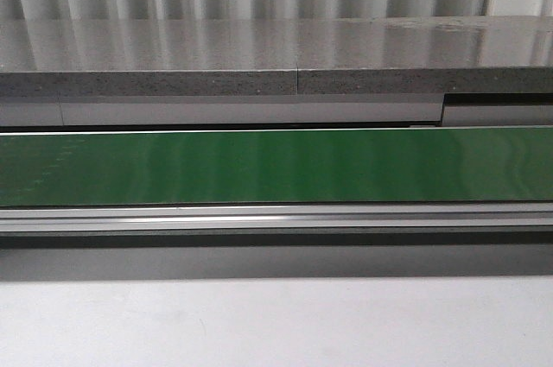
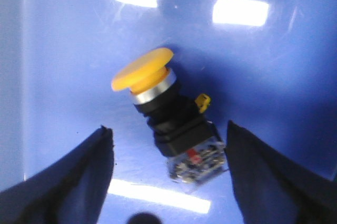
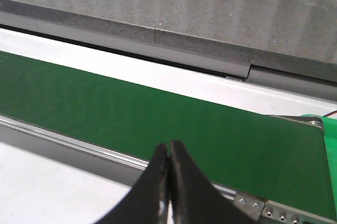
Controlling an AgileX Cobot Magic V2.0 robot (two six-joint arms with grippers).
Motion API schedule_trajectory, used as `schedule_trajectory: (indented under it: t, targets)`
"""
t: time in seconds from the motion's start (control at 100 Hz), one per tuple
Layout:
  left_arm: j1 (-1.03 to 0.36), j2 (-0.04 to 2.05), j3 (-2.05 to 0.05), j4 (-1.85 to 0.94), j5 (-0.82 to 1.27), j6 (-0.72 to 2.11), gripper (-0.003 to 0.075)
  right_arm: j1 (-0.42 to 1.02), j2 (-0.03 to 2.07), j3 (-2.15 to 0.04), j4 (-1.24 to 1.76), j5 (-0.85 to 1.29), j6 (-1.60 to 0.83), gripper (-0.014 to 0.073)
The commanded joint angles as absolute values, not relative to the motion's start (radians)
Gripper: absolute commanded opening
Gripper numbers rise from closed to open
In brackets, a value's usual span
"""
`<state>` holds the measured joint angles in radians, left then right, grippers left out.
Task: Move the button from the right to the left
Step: 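Lower the button into the blue tray and open the left gripper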
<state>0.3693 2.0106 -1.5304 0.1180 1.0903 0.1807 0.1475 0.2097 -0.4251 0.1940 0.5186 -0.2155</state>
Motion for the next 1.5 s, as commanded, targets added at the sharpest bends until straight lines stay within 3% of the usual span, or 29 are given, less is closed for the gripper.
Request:
schedule_trajectory:
  t: [0.0,0.1,0.19,0.4,1.03,1.49]
  targets:
    - [0.372,1.957,-1.555,0.123,1.055,0.174,0.0517,0.15,0.219,-0.45,0.202,0.438,-0.223,-0.0067]
    - [0.37,1.94,-1.555,0.116,1.021,0.167,0.0489,0.15,0.219,-0.45,0.202,0.438,-0.223,-0.0067]
    - [0.363,1.901,-1.555,0.1,0.979,0.162,0.0412,0.15,0.219,-0.45,0.202,0.438,-0.223,-0.0067]
    - [0.325,1.765,-1.553,-0.035,0.906,0.16,-0.0019,0.15,0.219,-0.45,0.202,0.438,-0.223,-0.0067]
    - [-0.128,1.36,-1.221,-0.073,0.582,0.16,-0.002,0.15,0.219,-0.45,0.202,0.438,-0.223,-0.0067]
    - [-0.173,1.081,-0.937,-0.109,0.377,0.16,-0.002,0.15,0.219,-0.45,0.202,0.438,-0.223,-0.0067]
